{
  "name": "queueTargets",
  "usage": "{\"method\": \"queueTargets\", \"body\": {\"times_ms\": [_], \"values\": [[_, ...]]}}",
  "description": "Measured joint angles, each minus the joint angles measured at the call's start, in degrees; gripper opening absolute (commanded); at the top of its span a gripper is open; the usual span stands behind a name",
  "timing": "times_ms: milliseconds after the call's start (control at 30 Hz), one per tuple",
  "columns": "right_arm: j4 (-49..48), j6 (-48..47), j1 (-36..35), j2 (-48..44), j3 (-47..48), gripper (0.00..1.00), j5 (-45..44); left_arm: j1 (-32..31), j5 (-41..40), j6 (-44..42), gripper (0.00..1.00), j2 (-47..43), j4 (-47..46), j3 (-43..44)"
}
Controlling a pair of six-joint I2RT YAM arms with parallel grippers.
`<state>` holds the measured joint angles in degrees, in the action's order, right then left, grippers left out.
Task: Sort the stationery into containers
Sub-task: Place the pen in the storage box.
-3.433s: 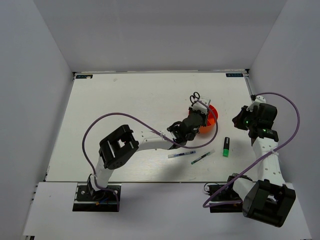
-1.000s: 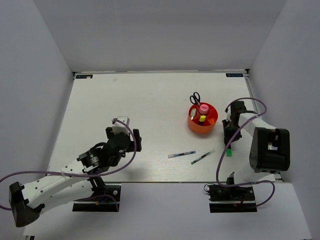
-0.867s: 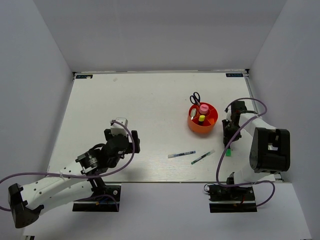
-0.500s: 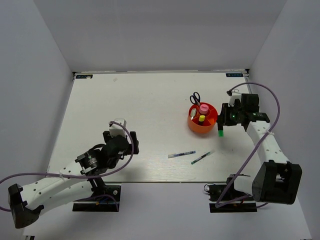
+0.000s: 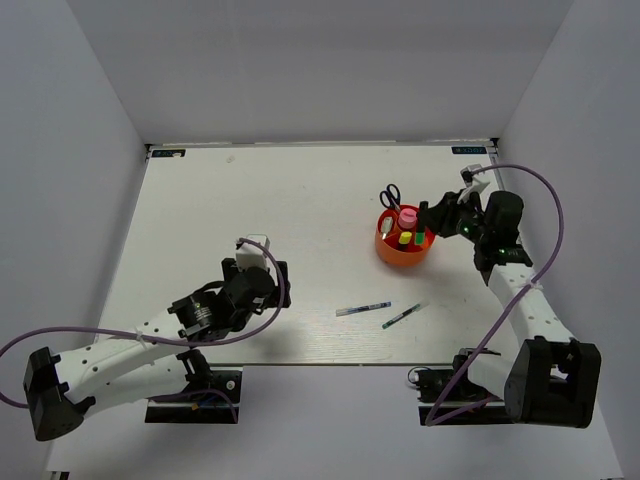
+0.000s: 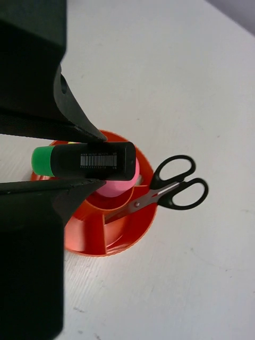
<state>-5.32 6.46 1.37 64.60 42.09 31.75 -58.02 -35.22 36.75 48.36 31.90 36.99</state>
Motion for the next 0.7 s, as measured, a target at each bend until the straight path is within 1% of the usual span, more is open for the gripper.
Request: {"method": "queueTargets", "body": {"times_ms": [67,200,233,300,433,600,700], "values": [[-4.9,2.0,-0.1,0.0,-1.9,0.00,0.9,-0.6,-0.2,0.0,0.99,0.0,-0.5,0.0],[-22.1,4.2,0.0,-0.3,-10.7,0.00,5.8,-1.1,-0.3,0.0,0.99,0.1,-0.7,0.0],[-24.2,4.7,0.0,-0.3,-12.5,0.00,6.8,-1.1,-0.3,0.0,0.99,0.1,-0.7,0.0],[-26.8,5.2,-0.1,-0.3,-15.3,0.00,9.3,-1.1,-0.4,0.0,0.99,0.2,-0.6,0.0],[-31.5,5.5,-0.2,-0.7,-16.8,0.00,12.2,-1.1,-0.6,0.0,0.99,0.2,-0.6,0.0],[-39.1,6.1,-0.3,-1.3,-19.6,0.00,12.5,-1.1,-0.6,0.2,0.99,0.2,-0.6,0.0],[-41.5,6.3,-0.3,-1.3,-21.3,0.00,12.1,-1.1,-0.6,0.4,0.99,0.2,-0.6,0.0]]}}
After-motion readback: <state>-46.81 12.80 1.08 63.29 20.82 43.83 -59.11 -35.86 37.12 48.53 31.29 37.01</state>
